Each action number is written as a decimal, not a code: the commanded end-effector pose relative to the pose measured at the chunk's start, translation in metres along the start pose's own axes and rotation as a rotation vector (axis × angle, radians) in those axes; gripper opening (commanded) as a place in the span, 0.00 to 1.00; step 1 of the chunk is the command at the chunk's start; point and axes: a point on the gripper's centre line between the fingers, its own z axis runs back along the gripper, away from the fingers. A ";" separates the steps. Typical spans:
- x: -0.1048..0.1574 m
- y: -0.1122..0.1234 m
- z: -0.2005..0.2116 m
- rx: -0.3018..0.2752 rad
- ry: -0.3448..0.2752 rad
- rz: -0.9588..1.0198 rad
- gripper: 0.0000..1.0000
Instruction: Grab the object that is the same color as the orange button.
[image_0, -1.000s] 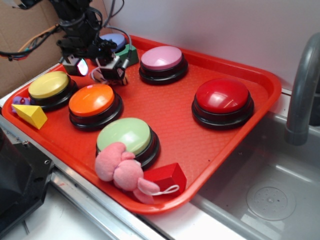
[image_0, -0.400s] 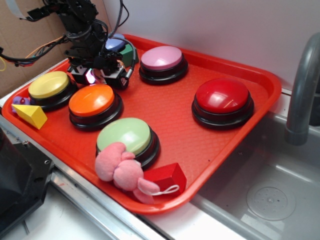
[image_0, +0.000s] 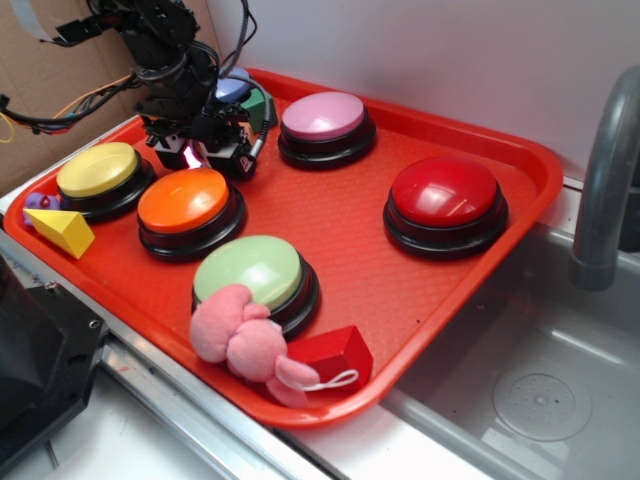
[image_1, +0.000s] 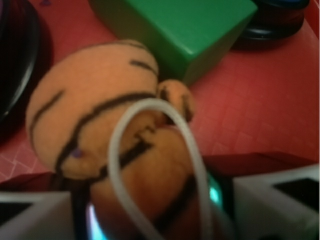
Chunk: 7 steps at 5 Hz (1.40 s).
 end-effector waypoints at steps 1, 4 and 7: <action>0.009 -0.009 0.081 0.071 -0.055 -0.061 0.00; -0.032 -0.088 0.148 -0.035 0.022 -0.253 0.00; -0.030 -0.077 0.144 -0.037 0.075 -0.277 1.00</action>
